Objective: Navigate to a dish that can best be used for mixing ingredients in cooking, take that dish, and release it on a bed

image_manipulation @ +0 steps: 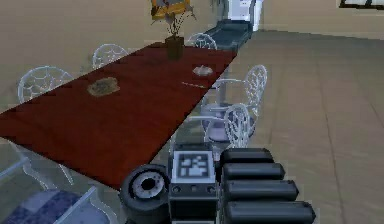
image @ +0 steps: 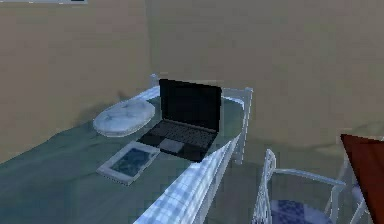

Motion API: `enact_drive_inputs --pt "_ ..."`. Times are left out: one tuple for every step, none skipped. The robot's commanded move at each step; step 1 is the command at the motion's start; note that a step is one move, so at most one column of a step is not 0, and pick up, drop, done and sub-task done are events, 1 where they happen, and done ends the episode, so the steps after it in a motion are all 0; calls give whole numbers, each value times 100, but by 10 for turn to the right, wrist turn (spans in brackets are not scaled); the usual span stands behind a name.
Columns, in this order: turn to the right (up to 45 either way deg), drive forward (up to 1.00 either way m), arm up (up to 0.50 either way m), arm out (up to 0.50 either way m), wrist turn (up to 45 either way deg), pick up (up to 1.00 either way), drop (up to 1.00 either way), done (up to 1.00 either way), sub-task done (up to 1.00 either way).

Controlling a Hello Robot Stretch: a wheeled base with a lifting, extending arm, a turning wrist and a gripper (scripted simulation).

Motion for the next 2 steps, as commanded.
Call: enact_drive_inputs --pt "180 0 0 0 0 0 0 0 0" --pt "0 30 0 0 0 0 0 0 0"
